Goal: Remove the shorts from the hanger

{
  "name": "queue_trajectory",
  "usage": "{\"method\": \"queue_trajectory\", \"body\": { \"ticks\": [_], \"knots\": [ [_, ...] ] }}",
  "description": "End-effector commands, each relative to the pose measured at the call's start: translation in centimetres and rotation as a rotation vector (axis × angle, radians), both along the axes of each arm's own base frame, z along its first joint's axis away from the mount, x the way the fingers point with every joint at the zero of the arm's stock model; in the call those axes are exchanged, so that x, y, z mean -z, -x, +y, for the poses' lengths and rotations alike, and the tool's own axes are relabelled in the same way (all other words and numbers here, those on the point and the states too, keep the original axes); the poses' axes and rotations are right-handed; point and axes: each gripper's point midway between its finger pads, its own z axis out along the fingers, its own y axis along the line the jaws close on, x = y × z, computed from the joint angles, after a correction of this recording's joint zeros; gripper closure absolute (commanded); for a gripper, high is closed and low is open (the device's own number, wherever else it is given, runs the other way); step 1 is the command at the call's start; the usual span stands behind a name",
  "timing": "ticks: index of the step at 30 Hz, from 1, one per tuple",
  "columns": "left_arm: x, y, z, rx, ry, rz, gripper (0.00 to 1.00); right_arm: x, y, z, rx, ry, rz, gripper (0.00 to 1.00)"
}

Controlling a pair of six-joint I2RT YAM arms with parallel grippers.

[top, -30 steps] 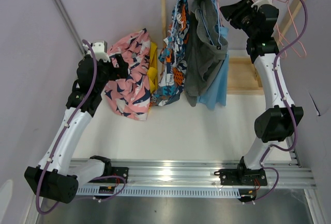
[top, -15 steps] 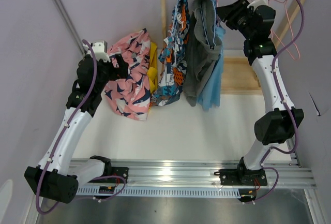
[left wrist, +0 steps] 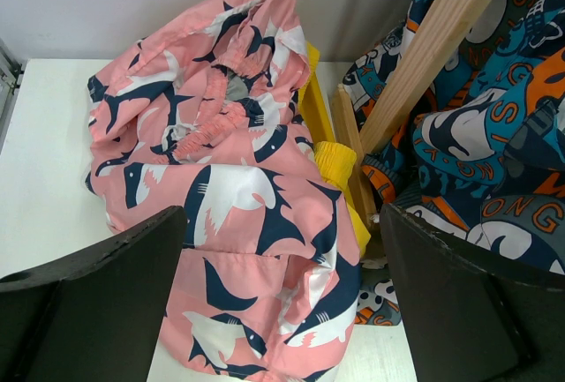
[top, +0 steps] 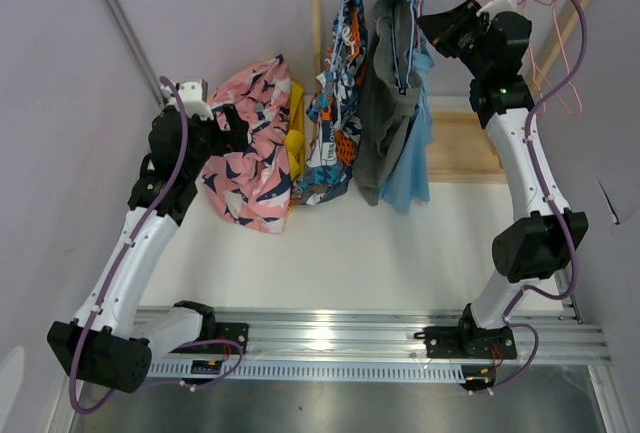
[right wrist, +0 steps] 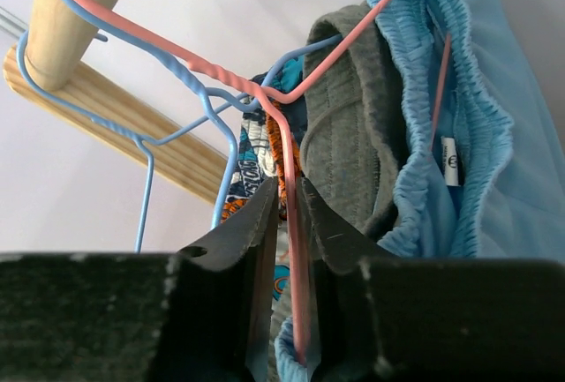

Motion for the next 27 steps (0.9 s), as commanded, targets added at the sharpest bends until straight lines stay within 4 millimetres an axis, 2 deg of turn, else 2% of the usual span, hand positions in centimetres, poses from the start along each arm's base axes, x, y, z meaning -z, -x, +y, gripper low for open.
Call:
{"method": "queue_trajectory", "body": {
  "ticks": [1, 8, 11, 13, 15, 17, 18, 20, 26, 27],
  "knots": [
    [-0.4, 0.0, -0.4, 0.023, -0.007, -0.018, 0.02, -2.6, 1.2, 0.5, -0.019, -0.018, -0.075, 0.83],
    [-0.5, 0.0, -0.5, 0.024, -0.008, -0.019, 0.02, -1.1, 0.2, 1.0, -0.036, -0.027, -0.043, 0.82],
    [-0.5, 0.0, -0.4, 0.023, -0.008, -0.021, 0.02, -1.0, 0.0, 1.2, -0.043, -0.03, -0.041, 0.76],
    [-0.6, 0.0, -0.4, 0.023, -0.006, -0.021, 0.02, -0.9, 0.0, 1.4, -0.05, -0.031, -0.039, 0.65],
    [-0.5, 0.1, -0.4, 0.024, -0.008, -0.019, 0.02, -1.0, -0.1, 1.6, -0.049, -0.03, -0.043, 0.64],
    [-0.6, 0.1, -0.3, 0.022, -0.011, -0.021, 0.02, -1.1, -0.1, 1.6, -0.048, -0.028, -0.044, 0.69],
    [-0.6, 0.1, -0.3, 0.02, -0.01, -0.021, 0.02, -1.1, -0.2, 1.5, -0.044, -0.027, -0.044, 0.85],
    [-0.6, 0.1, -0.3, 0.021, -0.013, -0.02, 0.02, -1.4, 0.0, 1.5, -0.038, -0.026, -0.049, 1.0],
    [-0.4, 0.0, -0.4, 0.025, -0.013, -0.016, 0.02, -3.4, 1.5, 0.0, 0.034, 0.011, -0.086, 1.0],
    [-0.5, 0.0, -0.5, 0.03, -0.01, -0.018, 0.02, -4.6, 2.5, -0.5, 0.052, 0.017, -0.112, 1.0]
  ]
}}
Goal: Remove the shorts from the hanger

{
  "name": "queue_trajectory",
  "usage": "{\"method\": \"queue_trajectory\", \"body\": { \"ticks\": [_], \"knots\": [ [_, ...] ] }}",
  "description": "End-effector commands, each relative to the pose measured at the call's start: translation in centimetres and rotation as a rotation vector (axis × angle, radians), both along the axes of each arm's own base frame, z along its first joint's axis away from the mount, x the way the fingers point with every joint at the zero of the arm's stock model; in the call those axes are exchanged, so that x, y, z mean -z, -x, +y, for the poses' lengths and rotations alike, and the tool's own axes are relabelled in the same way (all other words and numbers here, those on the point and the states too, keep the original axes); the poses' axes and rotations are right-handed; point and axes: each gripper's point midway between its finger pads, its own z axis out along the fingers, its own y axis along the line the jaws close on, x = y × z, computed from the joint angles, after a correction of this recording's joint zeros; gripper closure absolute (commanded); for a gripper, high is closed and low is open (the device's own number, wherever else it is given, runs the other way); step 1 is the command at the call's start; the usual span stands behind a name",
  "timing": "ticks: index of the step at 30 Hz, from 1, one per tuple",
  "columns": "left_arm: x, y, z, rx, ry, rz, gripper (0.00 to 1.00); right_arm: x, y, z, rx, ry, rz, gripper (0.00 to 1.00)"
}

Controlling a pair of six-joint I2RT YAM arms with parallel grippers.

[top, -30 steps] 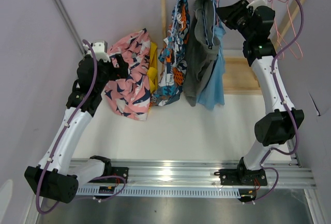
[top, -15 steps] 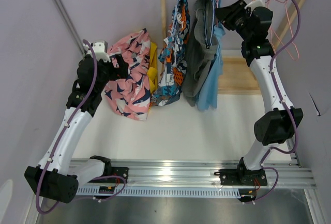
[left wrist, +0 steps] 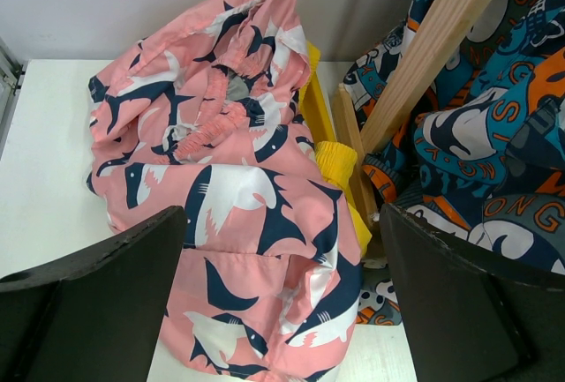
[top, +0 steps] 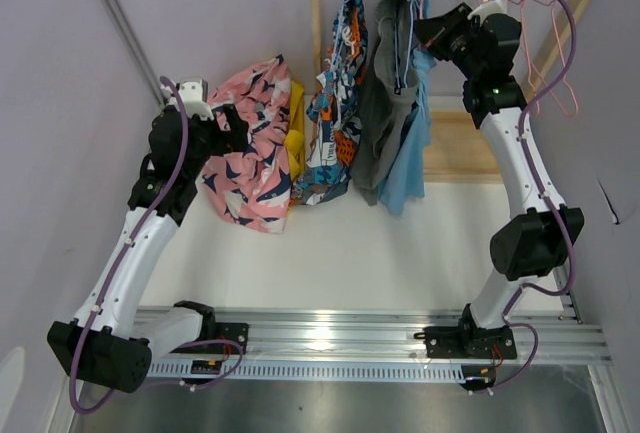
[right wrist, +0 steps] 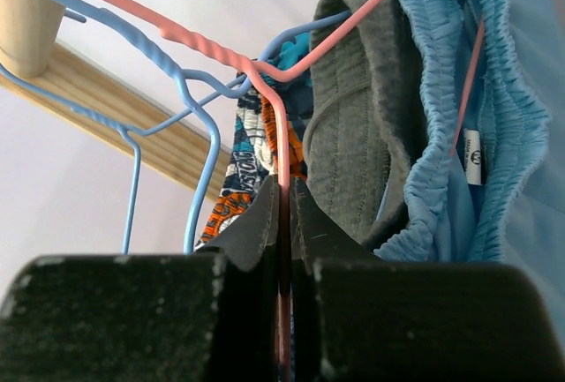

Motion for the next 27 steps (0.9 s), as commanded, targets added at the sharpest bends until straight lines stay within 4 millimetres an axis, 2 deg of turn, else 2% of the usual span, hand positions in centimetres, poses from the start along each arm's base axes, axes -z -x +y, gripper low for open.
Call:
{"method": "queue_trajectory", "body": {
  "ticks": [1, 3, 5, 6, 8, 10, 12, 13, 15, 16, 17, 18, 19, 20, 21, 23, 24, 26, 27],
  "knots": [
    [-0.5, 0.1, -0.6, 0.032, -0.005, -0.016, 0.02, -6.5, 3.4, -2.5, 0.11, 0.03, -0.145, 1.0],
    [-0.1, 0.1, -0.8, 0.047, -0.005, -0.005, 0.02, -8.5, 5.1, -3.9, 0.158, 0.033, -0.18, 1.0],
    [-0.4, 0.1, -1.6, 0.091, 0.001, -0.011, 0.02, -9.5, 6.1, -5.9, 0.236, 0.041, -0.189, 1.0],
    [-0.5, 0.1, -1.7, 0.097, 0.001, -0.014, 0.01, -10.9, 7.4, -6.6, 0.258, 0.042, -0.218, 1.0],
    [-0.7, 0.2, -2.1, 0.117, 0.004, -0.019, 0.0, -11.5, 8.4, -8.2, 0.33, 0.058, -0.22, 1.0],
    [-1.3, 0.3, -2.9, 0.166, 0.009, -0.038, 0.01, -12.7, 9.9, -8.8, 0.347, 0.062, -0.246, 1.0],
    [-3.3, 0.5, -3.7, 0.194, -0.003, -0.082, 0.01, -12.7, 10.4, -9.0, 0.335, 0.064, -0.231, 1.0],
    [-3.3, 1.1, -4.7, 0.211, -0.021, -0.069, 0.0, -13.4, 11.0, -9.1, 0.333, 0.06, -0.239, 1.0],
    [-6.4, 1.7, -6.0, 0.228, -0.054, -0.129, 0.01, -13.4, 11.8, -9.1, 0.324, 0.06, -0.23, 1.0],
    [-6.6, 2.9, -8.3, 0.289, -0.061, -0.123, 0.01, -13.9, 13.0, -9.1, 0.321, 0.053, -0.239, 1.0],
    [-6.9, 3.2, -8.8, 0.284, -0.067, -0.123, 0.01, -13.9, 13.7, -9.0, 0.316, 0.048, -0.238, 1.0],
    [-9.6, 4.1, -9.5, 0.302, -0.044, -0.168, 0.01, -14.0, 14.4, -8.9, 0.313, 0.039, -0.237, 1.0],
    [-9.9, 5.5, -11.9, 0.371, -0.034, -0.162, 0.01, -14.2, 16.0, -8.9, 0.31, 0.032, -0.25, 1.0],
    [-10.8, 6.6, -12.8, 0.406, -0.024, -0.165, 0.01, -14.2, 16.7, -8.7, 0.304, 0.029, -0.254, 1.0],
    [-11.7, 8.8, -15.1, 0.49, 0.004, -0.178, 0.01, -14.3, 17.6, -8.3, 0.294, 0.023, -0.264, 1.0],
    [-13.3, 11.7, -17.2, 0.595, 0.051, -0.214, 0.01, -14.0, 19.1, -8.0, 0.289, 0.023, -0.265, 1.0],
    [-13.8, 14.1, -19.3, 0.689, 0.086, -0.218, 0.01, -13.7, 19.6, -7.7, 0.281, 0.022, -0.257, 1.0],
    [-14.6, 16.4, -21.7, 0.784, 0.128, -0.25, 0.01, -13.2, 20.4, -7.4, 0.266, 0.013, -0.246, 1.0],
    [-14.6, 19.2, -24.0, 0.898, 0.144, -0.255, 0.01, -13.1, 20.7, -7.3, 0.26, 0.009, -0.242, 1.0]
  ]
}}
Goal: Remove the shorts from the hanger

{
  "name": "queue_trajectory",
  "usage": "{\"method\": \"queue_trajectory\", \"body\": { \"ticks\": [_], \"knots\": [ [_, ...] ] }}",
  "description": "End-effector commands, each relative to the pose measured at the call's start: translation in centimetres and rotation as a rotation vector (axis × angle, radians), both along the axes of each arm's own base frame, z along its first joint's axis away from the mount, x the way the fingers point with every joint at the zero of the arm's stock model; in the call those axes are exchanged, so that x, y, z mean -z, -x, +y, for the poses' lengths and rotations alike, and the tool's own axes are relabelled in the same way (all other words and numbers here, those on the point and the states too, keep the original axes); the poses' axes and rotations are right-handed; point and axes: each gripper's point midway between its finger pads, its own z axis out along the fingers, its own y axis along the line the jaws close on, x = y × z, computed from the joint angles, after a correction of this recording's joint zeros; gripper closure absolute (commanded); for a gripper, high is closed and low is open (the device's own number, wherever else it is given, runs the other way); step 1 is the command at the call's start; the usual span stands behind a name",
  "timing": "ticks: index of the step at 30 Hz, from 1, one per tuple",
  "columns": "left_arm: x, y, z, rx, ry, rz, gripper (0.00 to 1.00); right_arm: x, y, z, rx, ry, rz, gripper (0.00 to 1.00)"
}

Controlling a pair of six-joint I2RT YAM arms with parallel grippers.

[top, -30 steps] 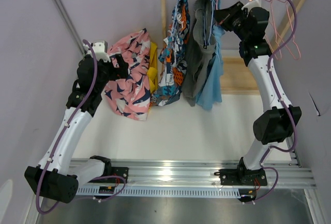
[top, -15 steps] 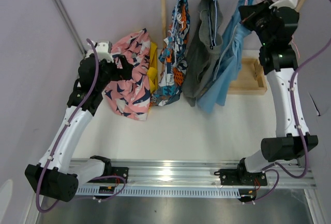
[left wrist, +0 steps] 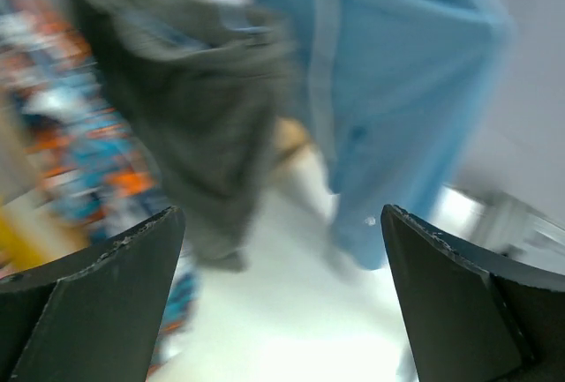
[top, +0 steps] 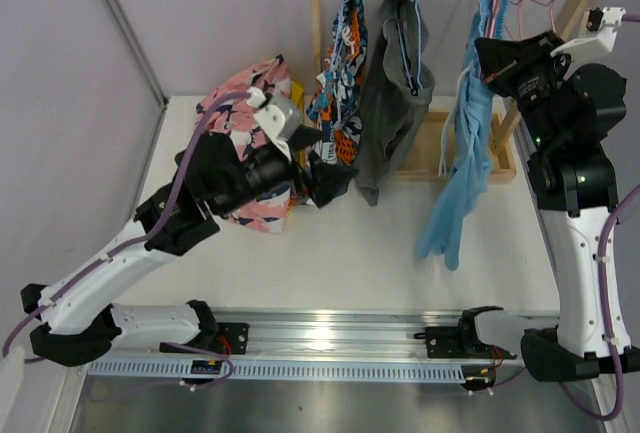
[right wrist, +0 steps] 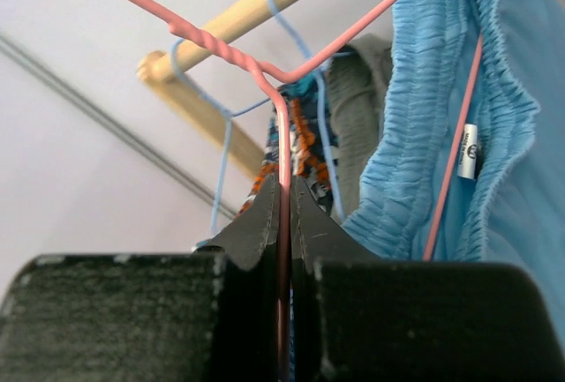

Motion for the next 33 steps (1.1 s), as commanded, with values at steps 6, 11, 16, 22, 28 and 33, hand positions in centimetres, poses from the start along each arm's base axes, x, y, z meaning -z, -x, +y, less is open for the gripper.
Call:
{"method": "queue_trajectory", "body": {
  "ticks": [6, 11, 16, 22, 28, 33],
  "knots": [
    [1.8, 8.9, -11.1, 0.334, -0.006, -0.014, 0.01, -3.5, 5.2, 1.3, -0.036, -0.062, -0.142, 1.0],
    [2.1, 11.3, -14.4, 0.41, 0.011, -0.034, 0.0, -3.1, 5.5, 2.1, -0.056, -0.058, -0.126, 1.0],
    [3.5, 11.7, -17.2, 0.441, -0.006, -0.033, 0.01, -2.8, 6.3, 2.1, -0.061, -0.071, -0.137, 1.0],
    [4.0, 10.4, -19.1, 0.399, -0.022, -0.053, 0.01, -2.4, 6.9, 2.2, -0.078, -0.097, -0.142, 1.0],
    [5.0, 8.3, -21.2, 0.333, -0.053, -0.083, 0.02, -3.6, 8.8, 1.9, -0.097, -0.121, -0.187, 1.0],
    [6.2, 6.4, -22.8, 0.263, -0.05, -0.086, 0.67, -4.6, 9.7, 1.7, -0.102, -0.127, -0.209, 1.0]
  ]
}}
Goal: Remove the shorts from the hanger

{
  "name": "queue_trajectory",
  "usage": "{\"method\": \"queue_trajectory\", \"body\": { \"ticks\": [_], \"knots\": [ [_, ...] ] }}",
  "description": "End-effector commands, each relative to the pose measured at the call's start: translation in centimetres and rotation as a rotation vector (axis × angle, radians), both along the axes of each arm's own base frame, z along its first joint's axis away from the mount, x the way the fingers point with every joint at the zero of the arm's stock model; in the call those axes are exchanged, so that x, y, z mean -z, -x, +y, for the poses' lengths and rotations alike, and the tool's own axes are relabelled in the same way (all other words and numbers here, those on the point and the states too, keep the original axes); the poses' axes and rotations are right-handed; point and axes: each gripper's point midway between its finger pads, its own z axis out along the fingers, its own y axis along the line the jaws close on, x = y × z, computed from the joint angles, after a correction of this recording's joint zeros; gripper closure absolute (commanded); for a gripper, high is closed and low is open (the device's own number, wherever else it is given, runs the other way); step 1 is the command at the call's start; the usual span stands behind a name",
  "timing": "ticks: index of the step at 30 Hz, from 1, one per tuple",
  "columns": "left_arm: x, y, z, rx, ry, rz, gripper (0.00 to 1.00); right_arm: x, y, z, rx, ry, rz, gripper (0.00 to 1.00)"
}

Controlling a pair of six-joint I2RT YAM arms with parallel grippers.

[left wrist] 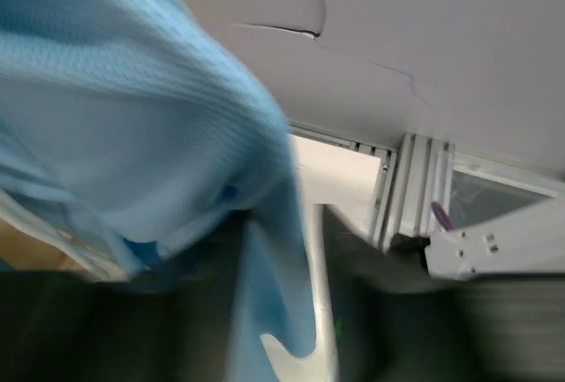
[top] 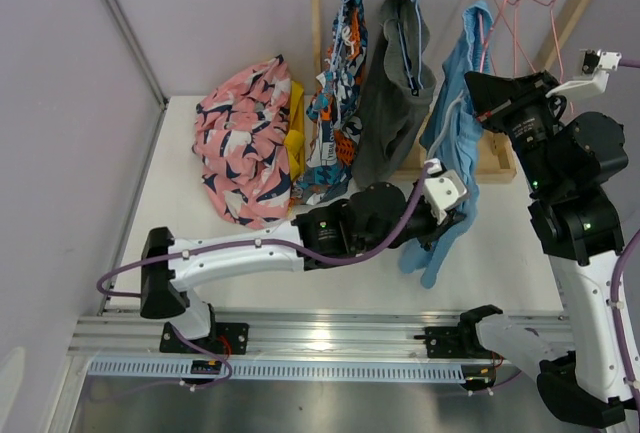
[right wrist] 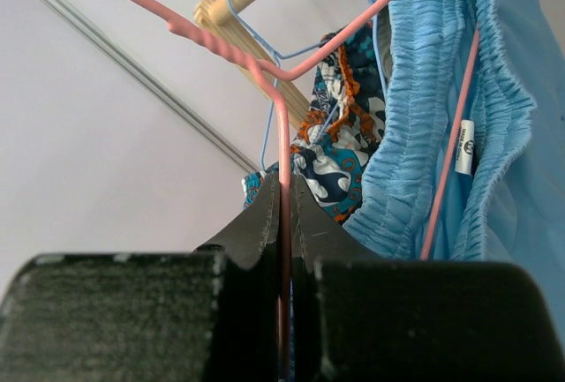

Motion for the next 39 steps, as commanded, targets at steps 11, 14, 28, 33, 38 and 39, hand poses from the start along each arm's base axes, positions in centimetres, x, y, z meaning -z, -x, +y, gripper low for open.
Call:
{"method": "queue_trajectory", "body": {
  "ticks": [11, 14, 28, 33, 38, 39],
  "knots": [
    [-1.9, 5.0, 6.8, -0.167, 0.086, -0.017, 1.0, -7.2, 1.1, -2.2, 0.101, -0.004, -0.213, 1.0],
    [-0.4, 8.1, 9.1, -0.17, 0.08, 0.025, 1.0, -8.2, -0.2, -2.8, 0.137, 0.013, -0.227, 1.0],
    [11.9, 12.3, 9.4, -0.142, -0.076, 0.134, 1.0, -11.5, -2.9, -4.5, 0.135, 0.029, -0.23, 1.0],
    [11.1, 8.7, 8.8, -0.223, -0.056, 0.103, 1.0, -11.1, -1.3, -4.6, 0.123, 0.014, -0.198, 1.0],
    [1.2, -0.4, 9.4, -0.364, 0.052, 0.025, 1.0, -9.7, 3.7, -4.0, 0.061, -0.012, -0.147, 1.0],
    [0.1, -2.2, 9.7, -0.394, 0.035, -0.025, 1.0, -8.1, 4.4, -3.7, 0.04, 0.0, -0.085, 1.0]
  ]
}}
